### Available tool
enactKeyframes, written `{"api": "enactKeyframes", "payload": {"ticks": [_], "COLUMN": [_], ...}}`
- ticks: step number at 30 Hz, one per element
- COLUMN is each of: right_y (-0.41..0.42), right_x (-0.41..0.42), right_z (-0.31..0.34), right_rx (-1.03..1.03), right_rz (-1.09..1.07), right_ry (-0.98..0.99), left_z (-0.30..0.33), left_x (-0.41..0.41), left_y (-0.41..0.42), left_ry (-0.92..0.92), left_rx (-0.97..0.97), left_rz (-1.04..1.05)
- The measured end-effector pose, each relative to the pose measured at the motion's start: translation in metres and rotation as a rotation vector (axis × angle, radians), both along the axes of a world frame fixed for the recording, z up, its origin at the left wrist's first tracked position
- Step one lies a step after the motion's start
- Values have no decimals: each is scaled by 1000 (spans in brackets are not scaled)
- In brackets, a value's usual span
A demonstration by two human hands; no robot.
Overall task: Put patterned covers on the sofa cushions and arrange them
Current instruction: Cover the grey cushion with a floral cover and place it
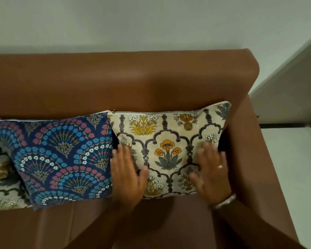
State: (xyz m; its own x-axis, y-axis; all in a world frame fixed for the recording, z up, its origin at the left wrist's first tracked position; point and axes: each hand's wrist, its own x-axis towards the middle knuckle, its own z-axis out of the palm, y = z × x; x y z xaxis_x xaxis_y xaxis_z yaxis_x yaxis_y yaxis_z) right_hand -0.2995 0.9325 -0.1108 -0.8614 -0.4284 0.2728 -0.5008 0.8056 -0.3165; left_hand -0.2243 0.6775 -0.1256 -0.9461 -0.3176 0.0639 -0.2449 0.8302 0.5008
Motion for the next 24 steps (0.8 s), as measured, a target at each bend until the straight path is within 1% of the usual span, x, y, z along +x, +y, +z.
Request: {"api": "enactKeyframes", "payload": {"ticks": [1,2,3,4,6,7,8,10,11,12,14,15,16,17,19,20,21,22,23,24], "right_y": [-5,-10,-13,-13,-9,-1,8,24,27,26,17,11,7,6,10,10,8,4,2,1], "right_x": [3,-1,-13,-29,-74,-99,-121,-150,-155,-155,-149,-143,-131,-115,-76,-57,-43,-32,-28,-28], "right_z": [-7,-16,-24,-28,-24,-18,-10,11,20,27,37,39,37,33,22,18,15,13,13,15], "right_rx": [132,231,306,368,474,504,504,449,443,438,375,303,190,33,-394,-586,-704,-761,-781,-788], "right_rz": [245,420,521,567,565,523,435,174,87,54,34,-16,-99,-197,-380,-467,-512,-510,-484,-457], "right_ry": [121,205,263,310,373,356,318,207,131,60,-8,-39,-97,-173,-415,-572,-732,-853,-914,-938], "left_z": [-6,-13,-16,-17,-4,5,17,39,45,49,52,50,48,45,32,23,15,6,0,-4], "left_x": [-2,-10,-22,-37,-76,-95,-110,-124,-125,-122,-111,-103,-93,-82,-54,-42,-36,-33,-31,-31], "left_y": [-1,-4,-9,-16,-42,-57,-71,-85,-84,-80,-67,-59,-51,-43,-22,-11,-3,2,4,3], "left_ry": [96,197,270,288,240,186,122,5,-37,-61,-78,-63,-25,37,140,126,47,-68,-164,-216], "left_rx": [-255,-435,-544,-610,-684,-685,-665,-569,-533,-517,-461,-377,-239,-52,398,616,830,1055,1296,1518], "left_rz": [-236,-458,-602,-667,-668,-629,-547,-346,-299,-285,-215,-118,6,131,370,487,591,672,725,730]}}
